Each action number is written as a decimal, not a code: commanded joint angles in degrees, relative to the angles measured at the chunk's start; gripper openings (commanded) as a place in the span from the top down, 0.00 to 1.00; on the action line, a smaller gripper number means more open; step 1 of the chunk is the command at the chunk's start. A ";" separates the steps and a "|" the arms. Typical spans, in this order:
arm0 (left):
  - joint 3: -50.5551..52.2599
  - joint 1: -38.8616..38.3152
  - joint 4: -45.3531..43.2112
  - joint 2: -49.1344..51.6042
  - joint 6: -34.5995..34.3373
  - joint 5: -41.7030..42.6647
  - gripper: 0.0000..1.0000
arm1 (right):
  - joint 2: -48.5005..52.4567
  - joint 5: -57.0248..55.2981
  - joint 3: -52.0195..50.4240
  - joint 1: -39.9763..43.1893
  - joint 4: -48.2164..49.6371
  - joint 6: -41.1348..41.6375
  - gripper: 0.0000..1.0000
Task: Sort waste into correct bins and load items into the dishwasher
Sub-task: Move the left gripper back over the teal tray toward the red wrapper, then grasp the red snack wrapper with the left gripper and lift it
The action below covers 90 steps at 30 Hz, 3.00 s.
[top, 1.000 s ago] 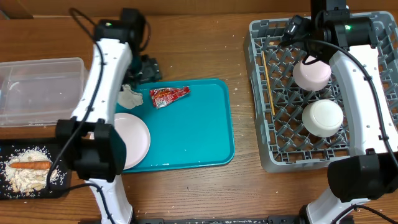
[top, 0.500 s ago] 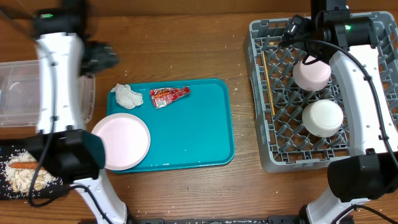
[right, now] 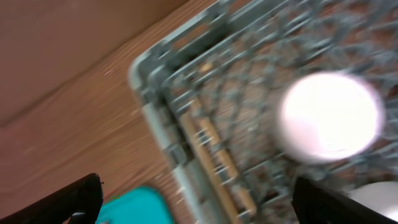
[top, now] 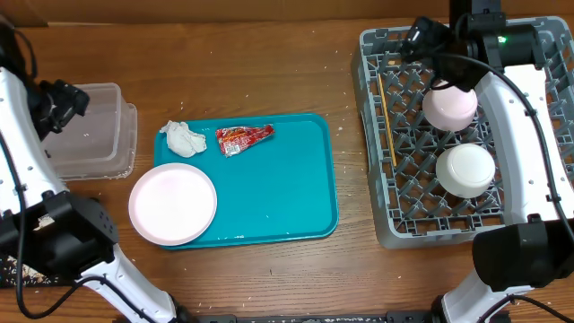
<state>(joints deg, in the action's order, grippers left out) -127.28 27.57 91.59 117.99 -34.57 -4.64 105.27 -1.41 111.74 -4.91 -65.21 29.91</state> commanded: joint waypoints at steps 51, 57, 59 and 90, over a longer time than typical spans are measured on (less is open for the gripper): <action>-0.20 0.13 1.90 -0.44 1.79 10.25 0.00 | 19.67 7.82 4.28 -26.29 6.23 -5.90 0.00; -0.02 -1.36 5.07 -0.44 7.87 22.21 0.00 | 11.56 5.16 4.63 -21.35 1.73 -6.10 0.00; 0.59 -2.97 5.22 -0.44 12.15 24.94 0.00 | 9.42 3.43 4.63 -18.78 0.96 -6.10 0.00; 10.99 -47.12 -16.63 5.73 35.67 -2.34 0.00 | 7.72 2.54 4.57 0.44 2.05 -6.08 0.00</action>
<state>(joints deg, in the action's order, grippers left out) -116.97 -18.22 74.98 119.50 -4.69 6.76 113.03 1.45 115.92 -4.54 -63.48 23.77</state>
